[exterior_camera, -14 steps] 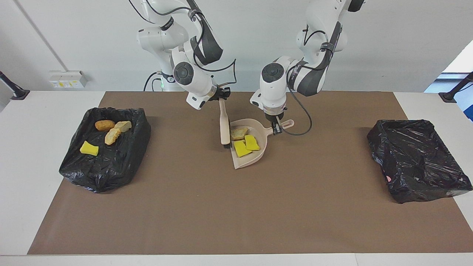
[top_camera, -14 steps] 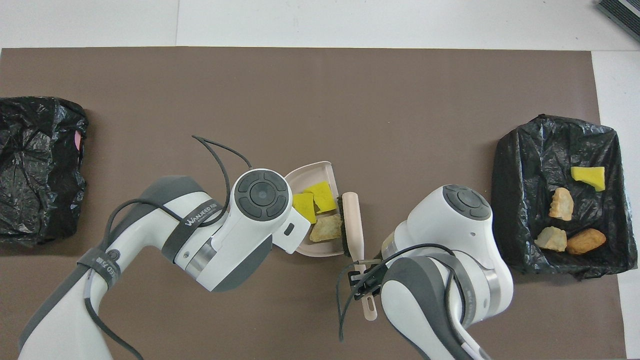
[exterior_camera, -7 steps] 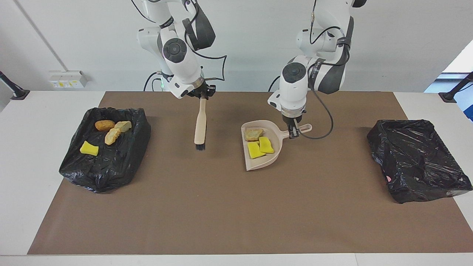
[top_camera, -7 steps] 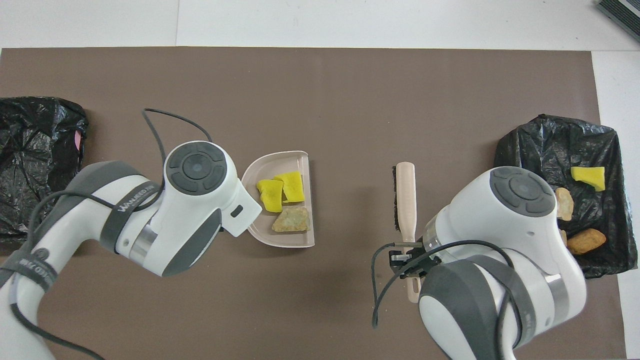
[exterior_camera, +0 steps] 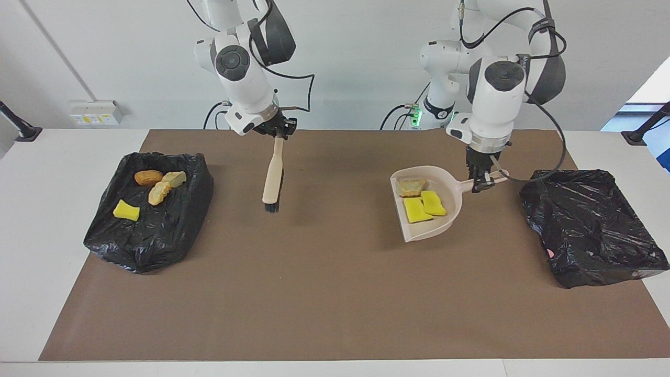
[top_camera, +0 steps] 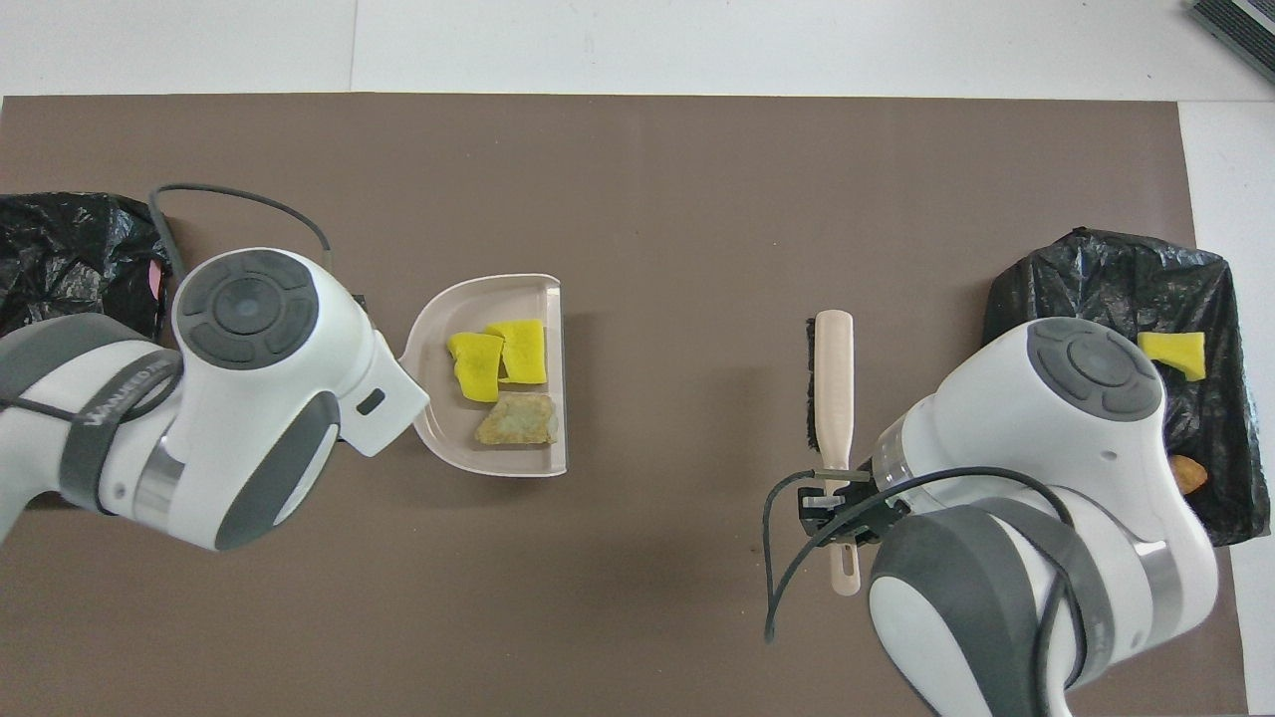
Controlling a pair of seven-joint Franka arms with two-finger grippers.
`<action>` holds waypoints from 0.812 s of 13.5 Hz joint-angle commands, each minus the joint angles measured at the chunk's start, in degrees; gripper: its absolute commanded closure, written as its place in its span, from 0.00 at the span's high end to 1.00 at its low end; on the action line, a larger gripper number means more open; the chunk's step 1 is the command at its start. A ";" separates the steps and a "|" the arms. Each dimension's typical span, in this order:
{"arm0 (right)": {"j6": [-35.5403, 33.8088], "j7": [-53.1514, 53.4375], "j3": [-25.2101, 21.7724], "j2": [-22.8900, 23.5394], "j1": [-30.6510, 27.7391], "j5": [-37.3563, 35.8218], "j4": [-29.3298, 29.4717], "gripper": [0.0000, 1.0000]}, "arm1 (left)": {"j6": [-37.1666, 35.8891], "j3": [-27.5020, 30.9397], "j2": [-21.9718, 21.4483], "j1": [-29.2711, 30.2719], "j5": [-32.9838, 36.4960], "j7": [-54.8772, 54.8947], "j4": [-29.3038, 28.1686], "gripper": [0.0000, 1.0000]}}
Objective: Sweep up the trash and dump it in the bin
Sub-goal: 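Carry the loaded dustpan to the bin with the left gripper, then tilt the dustpan over the bin with the left gripper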
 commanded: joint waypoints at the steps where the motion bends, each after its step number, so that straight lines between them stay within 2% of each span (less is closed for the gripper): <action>1: -0.56 0.75 0.52 -1.21 -0.67 -0.79 -0.28 0.00 | -0.09 6.49 -1.19 -0.23 -1.65 6.02 -0.62 0.00; 4: 0.58 3.45 0.96 -1.04 0.56 0.35 -0.72 0.00 | 0.44 15.28 -1.11 -0.06 -2.00 7.53 0.25 0.00; 6: 4.95 9.34 1.05 0.19 6.42 0.79 -2.12 0.00 | 0.44 19.33 -0.67 0.12 -4.89 11.28 2.71 0.00; 8: 9.01 13.22 1.05 1.77 10.30 4.98 -2.30 0.00 | 0.36 25.03 -0.58 0.12 -8.40 17.00 3.16 0.00; 11: 10.16 14.11 1.05 3.70 16.98 5.44 -3.09 0.00 | 0.97 29.98 1.61 0.47 -9.65 23.94 7.36 0.00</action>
